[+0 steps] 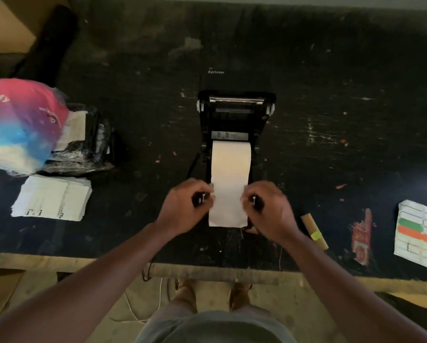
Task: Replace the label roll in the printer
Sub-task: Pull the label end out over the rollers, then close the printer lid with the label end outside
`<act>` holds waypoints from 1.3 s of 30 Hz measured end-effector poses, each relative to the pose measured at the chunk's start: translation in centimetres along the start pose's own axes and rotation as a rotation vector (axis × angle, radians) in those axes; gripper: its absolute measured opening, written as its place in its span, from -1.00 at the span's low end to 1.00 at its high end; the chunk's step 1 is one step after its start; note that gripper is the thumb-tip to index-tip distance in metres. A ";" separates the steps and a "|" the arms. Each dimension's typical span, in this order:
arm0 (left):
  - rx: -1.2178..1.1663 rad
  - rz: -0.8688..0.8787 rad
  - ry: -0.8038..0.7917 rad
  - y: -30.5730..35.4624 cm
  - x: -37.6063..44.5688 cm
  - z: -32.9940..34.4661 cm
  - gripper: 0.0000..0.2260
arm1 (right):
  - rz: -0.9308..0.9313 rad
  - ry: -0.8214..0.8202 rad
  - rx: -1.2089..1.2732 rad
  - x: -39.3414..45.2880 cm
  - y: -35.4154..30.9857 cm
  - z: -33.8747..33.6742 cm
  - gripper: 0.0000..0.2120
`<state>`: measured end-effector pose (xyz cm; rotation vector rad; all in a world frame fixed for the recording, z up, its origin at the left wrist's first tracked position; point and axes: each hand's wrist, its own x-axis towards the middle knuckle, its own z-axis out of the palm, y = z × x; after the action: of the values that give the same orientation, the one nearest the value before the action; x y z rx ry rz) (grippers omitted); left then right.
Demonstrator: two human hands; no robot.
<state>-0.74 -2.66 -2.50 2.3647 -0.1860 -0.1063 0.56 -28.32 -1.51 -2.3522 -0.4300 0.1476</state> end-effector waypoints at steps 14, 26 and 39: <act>-0.459 -0.373 0.136 5.5 16.6 -11.7 -0.60 | 0.454 0.265 0.313 18.0 -5.5 -11.8 -0.49; -0.345 -0.395 0.162 4.5 1.2 -5.3 -0.58 | 0.366 0.390 0.382 1.0 -2.2 -4.4 -0.80; -0.474 -0.423 0.205 1.9 -3.6 0.7 -0.47 | 0.461 0.349 0.424 -4.0 -0.2 1.2 -0.68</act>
<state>-4.60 -3.88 -1.60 1.8916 0.4008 -0.0962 -3.50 -28.77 -2.36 -1.9635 0.2938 0.0343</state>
